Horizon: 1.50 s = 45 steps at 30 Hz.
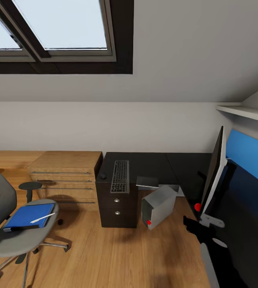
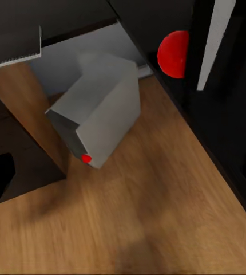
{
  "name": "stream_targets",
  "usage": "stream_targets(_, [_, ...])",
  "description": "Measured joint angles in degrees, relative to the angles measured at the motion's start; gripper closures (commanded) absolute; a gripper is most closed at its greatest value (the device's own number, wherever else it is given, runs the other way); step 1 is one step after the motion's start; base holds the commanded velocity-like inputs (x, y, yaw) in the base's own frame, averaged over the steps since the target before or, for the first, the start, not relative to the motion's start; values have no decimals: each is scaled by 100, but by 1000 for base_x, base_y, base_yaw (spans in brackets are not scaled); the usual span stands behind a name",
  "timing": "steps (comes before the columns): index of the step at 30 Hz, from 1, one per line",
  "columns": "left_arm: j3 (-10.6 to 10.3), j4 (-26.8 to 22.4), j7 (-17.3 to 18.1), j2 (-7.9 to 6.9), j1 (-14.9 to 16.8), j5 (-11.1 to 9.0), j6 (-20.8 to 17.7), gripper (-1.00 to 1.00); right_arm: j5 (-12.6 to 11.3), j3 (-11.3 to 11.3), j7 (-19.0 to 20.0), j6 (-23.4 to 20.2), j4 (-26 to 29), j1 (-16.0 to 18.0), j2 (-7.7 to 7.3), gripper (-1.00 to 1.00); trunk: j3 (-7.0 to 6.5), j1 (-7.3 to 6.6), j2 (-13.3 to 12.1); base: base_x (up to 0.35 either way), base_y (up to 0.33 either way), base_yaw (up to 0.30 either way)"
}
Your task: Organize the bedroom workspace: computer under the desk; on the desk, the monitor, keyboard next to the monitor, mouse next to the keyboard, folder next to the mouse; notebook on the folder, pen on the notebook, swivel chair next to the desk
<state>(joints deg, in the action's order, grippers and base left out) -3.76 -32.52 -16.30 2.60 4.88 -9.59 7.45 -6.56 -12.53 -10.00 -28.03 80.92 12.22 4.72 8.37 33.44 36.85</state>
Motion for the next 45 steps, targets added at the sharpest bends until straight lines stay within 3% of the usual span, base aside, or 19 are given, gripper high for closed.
stream_targets(8, [2,7,0,6,1,-2,85,-100,6,-60,4,-173,63,-187,-18,-100,-2,0,0,0,0,-50])
stream_targets(15, [3,9,0,6,1,-2,99,-100,12,-203,-2,344,-179,-216,-154,-100,-15,0,-1,0,0,-224])
stream_targets(21, [2,8,-1,3,0,-2,99,-100,37,-371,16,431,-204,-216,-198,-100,-17,0,0,0,0,-93])
stream_targets(26, [2,7,-1,7,0,-2,99,-100,60,-407,13,832,-282,-216,-228,-100,-17,0,0,0,0,-5])
stream_targets(35, [2,7,-1,7,0,-2,99,-100,54,-425,13,955,-256,-216,-340,-100,-17,0,0,0,0,0])
stream_targets(36, [4,7,-1,8,0,-2,97,-100,56,-449,9,1178,-470,-213,-421,-100,-17,0,0,0,0,0])
stream_targets(38, [8,7,-1,13,0,-2,92,-100,41,-500,-2,2116,-1261,-190,-780,-100,-17,0,0,0,0,0])
stream_targets(42, [10,7,-1,16,0,-2,91,-100,14,-515,-12,2567,-1693,-174,-1002,-100,-17,0,0,0,0,0])
stream_targets(45, [10,7,-3,17,0,-2,85,-100,9,-526,-23,2739,-1894,-165,-1089,-100,-17,0,0,0,0,0])
